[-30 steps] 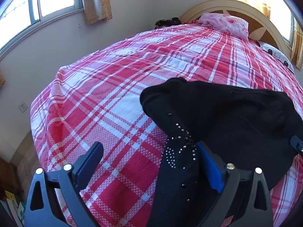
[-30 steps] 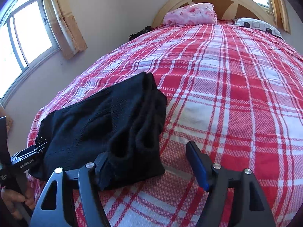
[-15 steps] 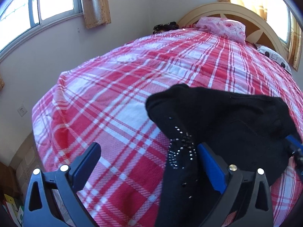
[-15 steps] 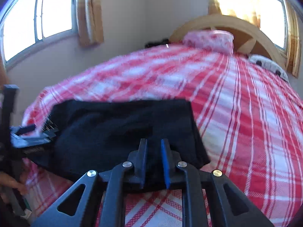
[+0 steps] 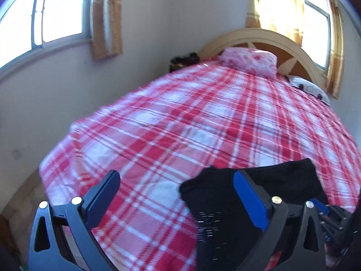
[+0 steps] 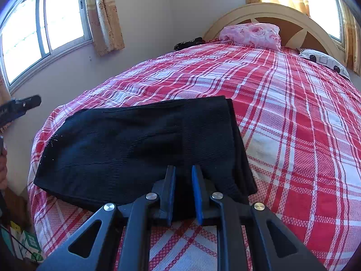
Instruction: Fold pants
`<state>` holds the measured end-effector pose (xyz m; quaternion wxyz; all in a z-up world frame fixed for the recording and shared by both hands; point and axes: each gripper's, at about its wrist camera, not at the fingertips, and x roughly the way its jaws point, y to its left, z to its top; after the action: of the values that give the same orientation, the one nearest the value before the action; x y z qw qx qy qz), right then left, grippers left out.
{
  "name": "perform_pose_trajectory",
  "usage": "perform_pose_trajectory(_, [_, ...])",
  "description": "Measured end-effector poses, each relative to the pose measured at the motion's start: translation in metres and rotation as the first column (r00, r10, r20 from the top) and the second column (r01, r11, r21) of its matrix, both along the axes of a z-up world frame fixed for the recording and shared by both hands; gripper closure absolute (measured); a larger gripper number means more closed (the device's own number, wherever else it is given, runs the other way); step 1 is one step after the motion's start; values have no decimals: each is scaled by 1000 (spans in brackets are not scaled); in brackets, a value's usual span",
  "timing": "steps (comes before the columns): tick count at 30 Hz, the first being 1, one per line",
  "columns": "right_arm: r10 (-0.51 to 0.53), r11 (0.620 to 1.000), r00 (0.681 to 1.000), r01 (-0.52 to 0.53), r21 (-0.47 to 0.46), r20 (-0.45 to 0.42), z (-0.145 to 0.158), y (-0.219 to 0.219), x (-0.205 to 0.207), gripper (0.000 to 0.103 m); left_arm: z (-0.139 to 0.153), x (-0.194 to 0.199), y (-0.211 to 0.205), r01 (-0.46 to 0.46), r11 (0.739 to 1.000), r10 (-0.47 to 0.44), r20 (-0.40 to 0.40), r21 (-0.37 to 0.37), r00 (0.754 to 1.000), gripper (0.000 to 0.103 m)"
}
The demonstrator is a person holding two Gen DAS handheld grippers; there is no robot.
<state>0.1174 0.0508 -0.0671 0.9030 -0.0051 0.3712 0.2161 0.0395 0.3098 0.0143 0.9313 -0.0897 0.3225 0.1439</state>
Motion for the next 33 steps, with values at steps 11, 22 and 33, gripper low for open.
perform_pose_trajectory(11, [-1,1000,1000,1,0,6,0,0,-1,86,-68,69,-20,149,974,-178,-164,-172,970,34])
perform_pose_trajectory(22, [4,1000,1000,-4,28,-4,0,-3,0,86,-21,15,41,52,986,-57,-26,-156,998,25])
perform_pose_trajectory(33, [4,999,1000,-3,37,-6,-1,-5,2,86,-83,-41,-4,29,947,-99,-203,-321,974,34])
